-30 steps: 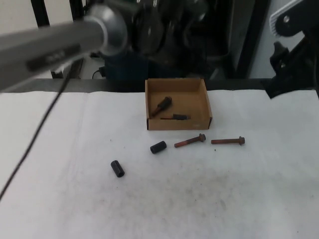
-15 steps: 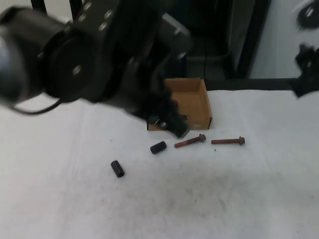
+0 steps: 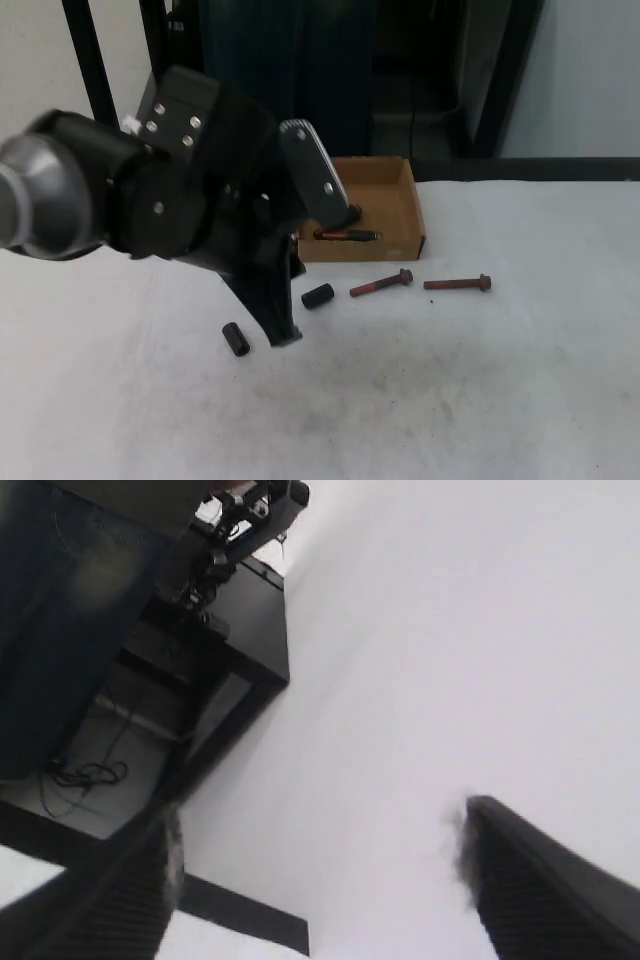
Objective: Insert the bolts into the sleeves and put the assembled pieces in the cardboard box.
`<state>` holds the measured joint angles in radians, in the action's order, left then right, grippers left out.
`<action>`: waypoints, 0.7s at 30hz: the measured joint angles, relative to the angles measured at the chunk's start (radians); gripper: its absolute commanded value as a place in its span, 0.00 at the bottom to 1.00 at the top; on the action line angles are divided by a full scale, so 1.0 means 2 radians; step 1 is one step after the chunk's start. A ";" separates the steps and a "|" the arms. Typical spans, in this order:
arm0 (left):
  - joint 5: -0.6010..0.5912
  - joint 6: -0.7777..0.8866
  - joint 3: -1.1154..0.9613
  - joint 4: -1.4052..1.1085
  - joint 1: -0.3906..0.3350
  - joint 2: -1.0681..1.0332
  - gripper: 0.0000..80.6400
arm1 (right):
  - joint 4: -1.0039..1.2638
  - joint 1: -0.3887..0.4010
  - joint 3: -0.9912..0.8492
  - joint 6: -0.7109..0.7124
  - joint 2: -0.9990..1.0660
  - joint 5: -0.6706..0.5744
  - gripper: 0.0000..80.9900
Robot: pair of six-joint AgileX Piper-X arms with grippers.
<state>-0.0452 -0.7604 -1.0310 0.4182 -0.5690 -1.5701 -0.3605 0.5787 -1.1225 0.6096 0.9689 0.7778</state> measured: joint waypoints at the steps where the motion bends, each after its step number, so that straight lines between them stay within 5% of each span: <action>1: -0.002 -0.012 0.000 -0.001 0.000 -0.006 0.30 | -0.010 0.000 0.000 0.004 0.000 0.007 0.90; 10: -0.010 0.008 -0.047 -0.008 -0.002 -0.068 0.30 | -0.102 0.000 0.030 -0.007 -0.001 0.017 0.90; 17: -0.053 0.059 -0.192 0.052 -0.020 -0.165 0.39 | -0.172 0.000 0.050 -0.114 -0.001 -0.146 0.90; 21: -0.069 0.063 -0.240 0.099 -0.027 -0.211 0.39 | -0.172 0.000 0.050 -0.147 -0.001 -0.182 0.82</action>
<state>-0.1825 -0.6352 -1.5116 0.6153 -0.6237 -1.9926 -0.7041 0.5787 -1.0222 0.3157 0.9663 0.4142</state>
